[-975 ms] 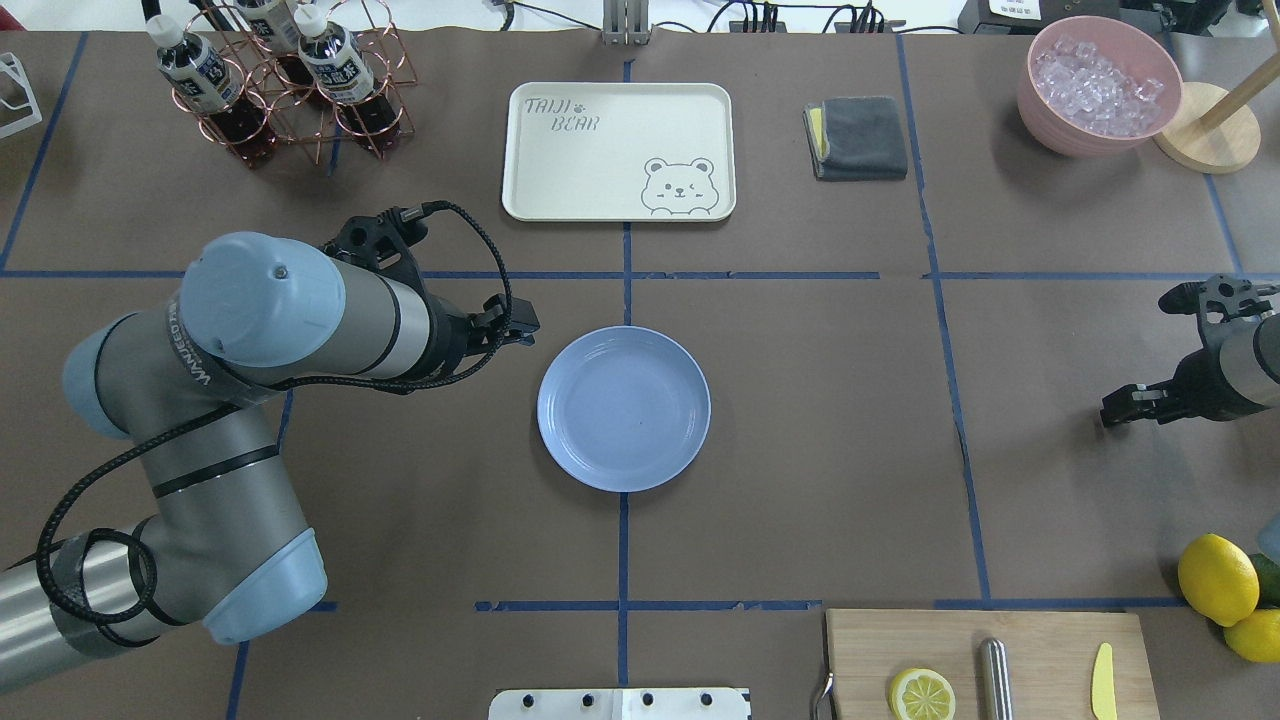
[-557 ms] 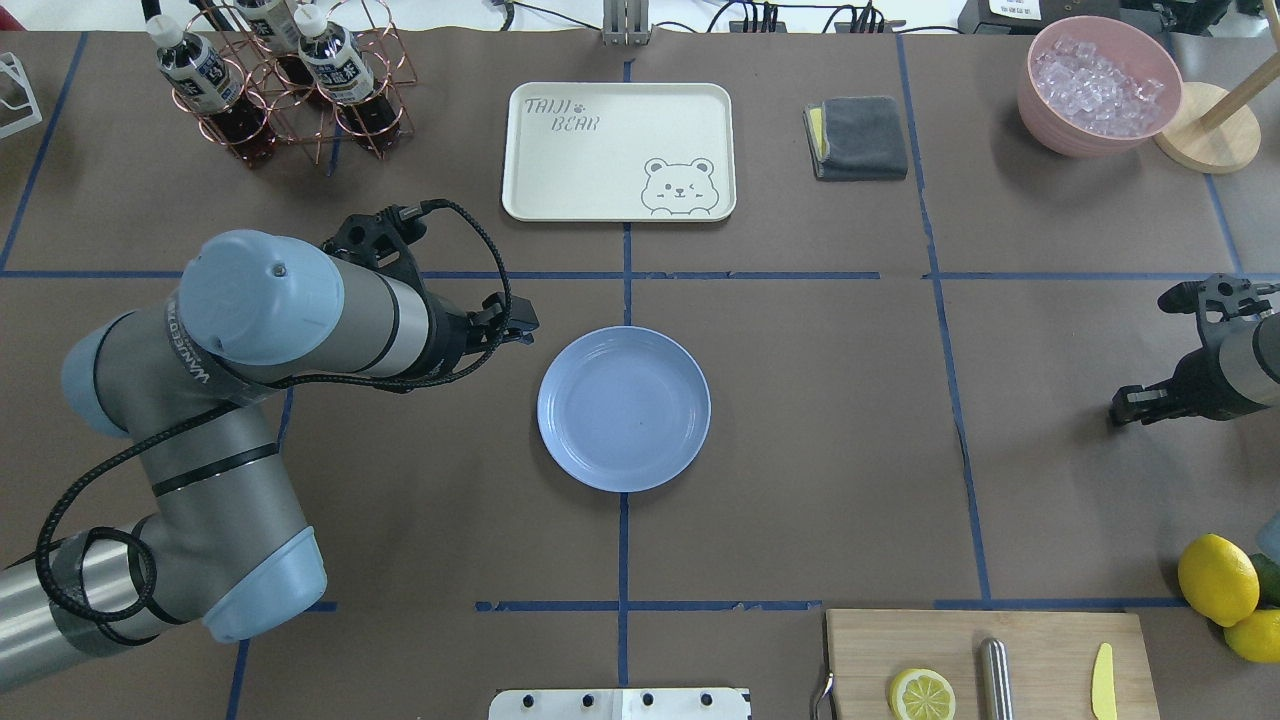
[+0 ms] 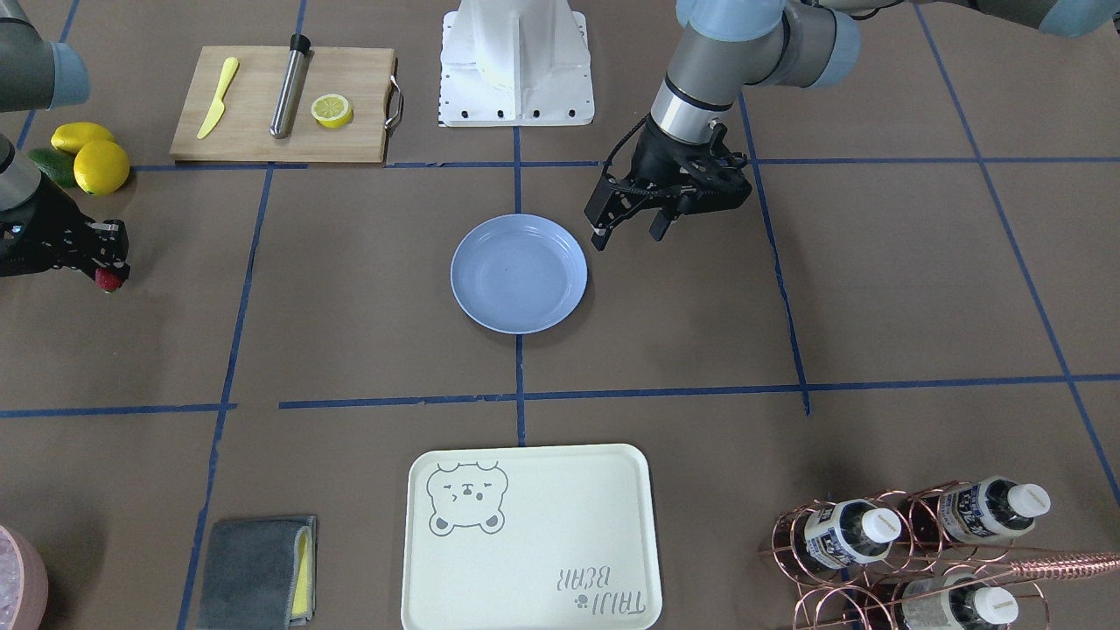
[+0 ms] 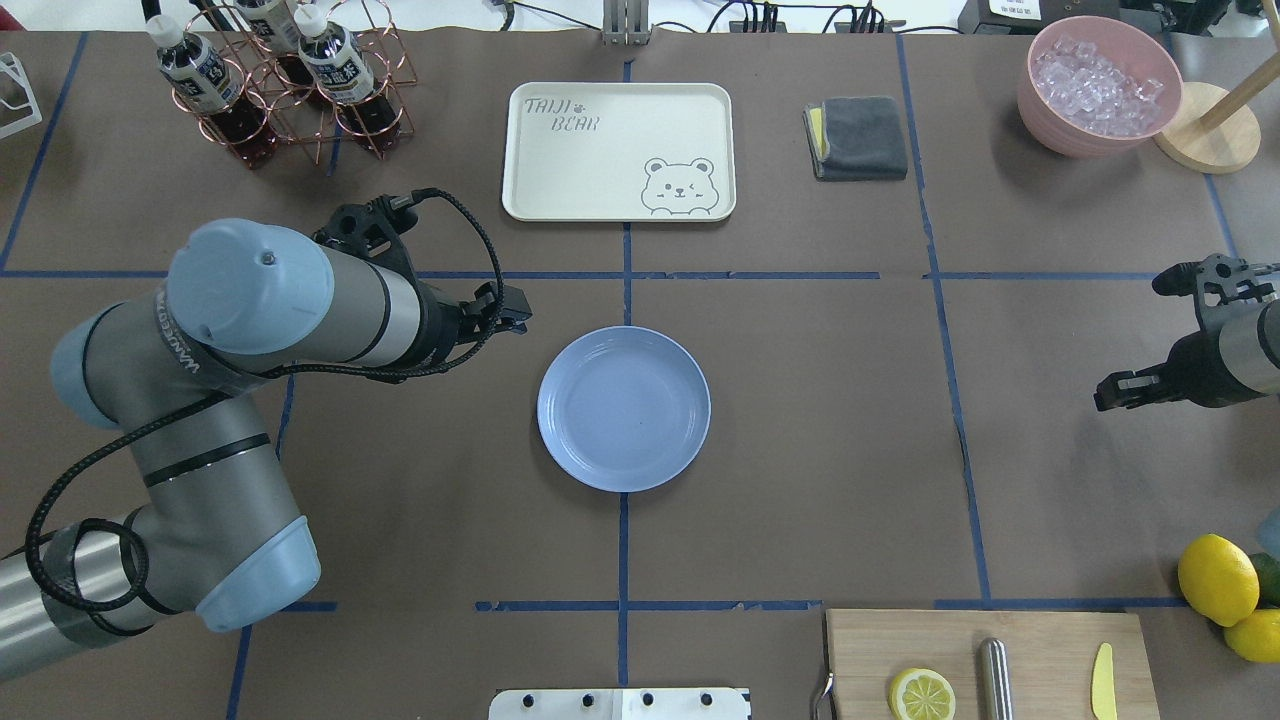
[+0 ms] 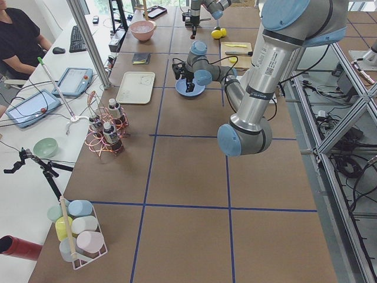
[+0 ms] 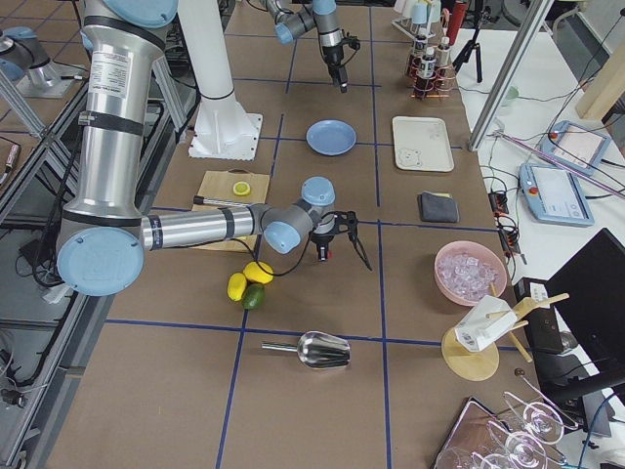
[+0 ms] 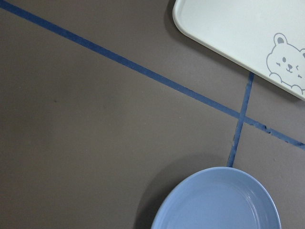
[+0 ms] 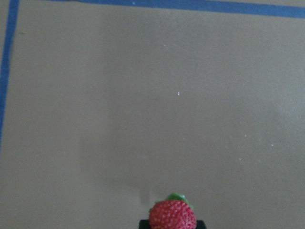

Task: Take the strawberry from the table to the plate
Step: 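Carry the strawberry over the blue plate with the right gripper while the left arm withdraws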

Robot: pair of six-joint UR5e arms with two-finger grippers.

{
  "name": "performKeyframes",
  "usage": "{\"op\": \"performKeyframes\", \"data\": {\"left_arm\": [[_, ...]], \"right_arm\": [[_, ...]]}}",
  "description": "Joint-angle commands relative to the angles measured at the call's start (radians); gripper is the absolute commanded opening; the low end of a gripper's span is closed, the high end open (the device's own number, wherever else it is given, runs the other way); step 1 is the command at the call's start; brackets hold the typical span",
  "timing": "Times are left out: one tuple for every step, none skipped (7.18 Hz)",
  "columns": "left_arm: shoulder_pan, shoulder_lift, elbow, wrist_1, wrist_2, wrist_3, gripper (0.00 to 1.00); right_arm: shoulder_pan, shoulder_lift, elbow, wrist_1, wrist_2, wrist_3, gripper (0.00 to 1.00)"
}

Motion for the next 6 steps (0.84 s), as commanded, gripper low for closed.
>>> {"op": "performKeyframes", "data": {"left_arm": [[-0.043, 0.078, -0.050, 0.007, -0.002, 0.123, 1.00], [-0.076, 0.114, -0.050, 0.007, -0.066, 0.207, 1.00], [-0.122, 0.157, -0.051, 0.006, -0.118, 0.275, 1.00], [-0.171, 0.196, -0.056, 0.007, -0.123, 0.362, 1.00], [-0.211, 0.253, -0.077, 0.007, -0.140, 0.442, 1.00], [-0.273, 0.302, -0.087, 0.006, -0.184, 0.549, 1.00]], "right_arm": [[-0.001, 0.082, 0.033, -0.019, 0.009, 0.009, 0.00], [-0.001, 0.177, 0.037, -0.092, 0.019, 0.069, 0.00], [-0.050, 0.272, 0.037, -0.148, 0.017, 0.131, 0.00], [-0.109, 0.355, 0.037, -0.190, 0.000, 0.200, 0.00], [-0.190, 0.451, 0.036, -0.247, -0.059, 0.276, 0.00], [-0.284, 0.560, 0.033, -0.349, -0.149, 0.333, 0.00]]}}
